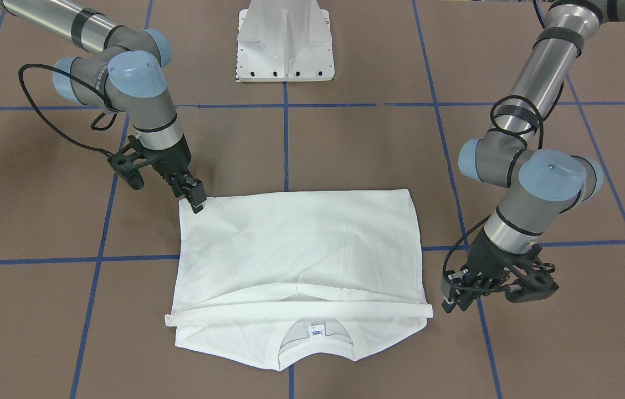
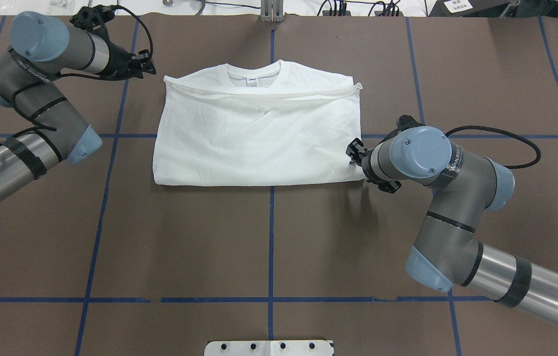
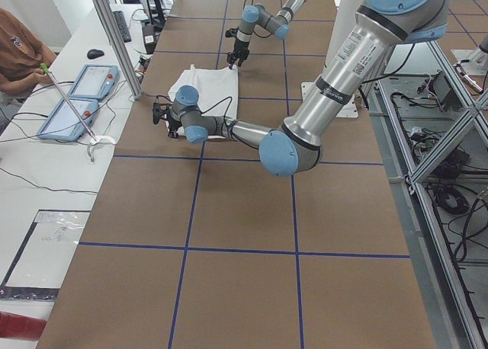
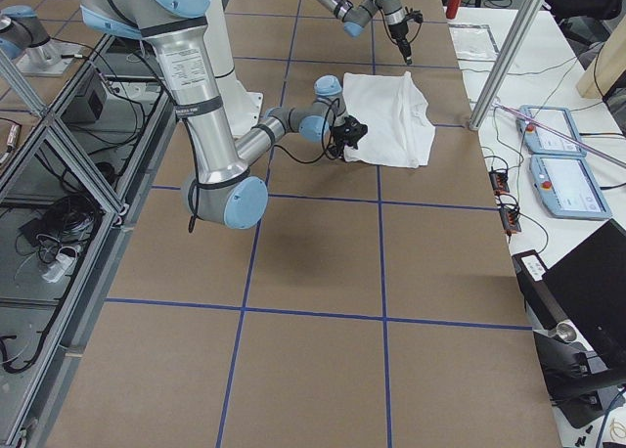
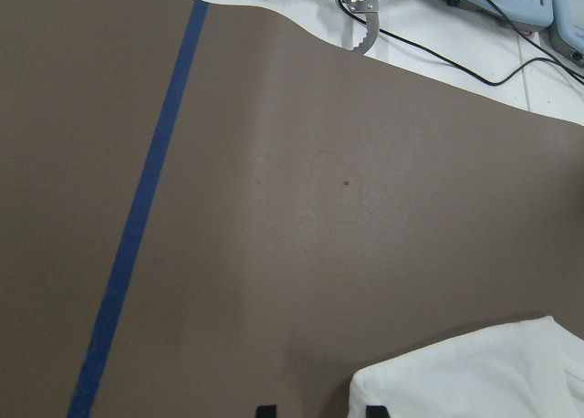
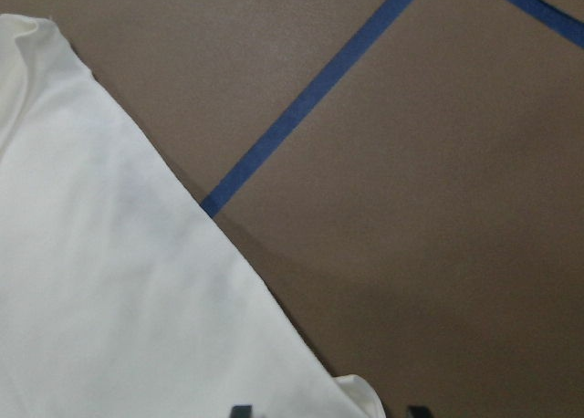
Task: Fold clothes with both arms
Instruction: 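Move the right gripper to the folded shirt's corner nearest the robot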
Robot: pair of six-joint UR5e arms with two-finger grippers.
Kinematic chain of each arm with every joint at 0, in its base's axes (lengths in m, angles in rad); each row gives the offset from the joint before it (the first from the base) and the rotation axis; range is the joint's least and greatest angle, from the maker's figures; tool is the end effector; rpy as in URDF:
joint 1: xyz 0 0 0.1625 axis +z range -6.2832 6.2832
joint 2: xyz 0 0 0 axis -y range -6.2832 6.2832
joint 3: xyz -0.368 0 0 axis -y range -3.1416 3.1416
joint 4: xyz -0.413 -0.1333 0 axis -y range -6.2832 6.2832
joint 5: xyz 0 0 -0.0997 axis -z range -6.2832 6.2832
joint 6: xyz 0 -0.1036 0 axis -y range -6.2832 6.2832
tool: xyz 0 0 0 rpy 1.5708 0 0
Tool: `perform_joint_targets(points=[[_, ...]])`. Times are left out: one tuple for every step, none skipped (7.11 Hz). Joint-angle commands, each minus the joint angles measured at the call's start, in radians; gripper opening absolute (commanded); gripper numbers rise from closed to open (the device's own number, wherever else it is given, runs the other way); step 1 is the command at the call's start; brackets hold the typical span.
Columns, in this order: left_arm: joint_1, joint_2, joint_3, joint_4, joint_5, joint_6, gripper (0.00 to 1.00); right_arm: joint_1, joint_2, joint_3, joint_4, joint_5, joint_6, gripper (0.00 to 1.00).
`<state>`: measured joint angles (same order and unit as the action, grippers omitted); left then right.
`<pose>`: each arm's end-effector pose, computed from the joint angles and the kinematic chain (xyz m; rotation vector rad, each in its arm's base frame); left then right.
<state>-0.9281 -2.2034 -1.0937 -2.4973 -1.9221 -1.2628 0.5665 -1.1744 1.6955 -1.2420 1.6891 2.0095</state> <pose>0.3763 -0.6655 0.3530 0.3642 1.0605 -0.3644 -0.4779 -0.4474 0.2894 -0.0587 -0.8855 0.8910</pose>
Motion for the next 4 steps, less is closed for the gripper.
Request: perform_joint_targets(points=[[0.0,0.001,0.0,0.0,0.0,-0.001,0.44,0.001,-0.007,0.016,0.003,0.001,0.003,0.0],[0.0,-0.001,0.0,0.0,0.0,-0.001,0.44,0.003,-0.016,0.05,-0.004,0.004,0.003,0.0],[0.0,-0.001,-0.005,0.0,-0.001,-0.001,0.44,-0.019,-0.046,0.097,-0.01,0.01,0.014,0.0],[0.014,0.022,-0.068,0.005,-0.005,-0.022,0.43,-0.077,-0.097,0.19,-0.043,0.009,0.018,0.0]])
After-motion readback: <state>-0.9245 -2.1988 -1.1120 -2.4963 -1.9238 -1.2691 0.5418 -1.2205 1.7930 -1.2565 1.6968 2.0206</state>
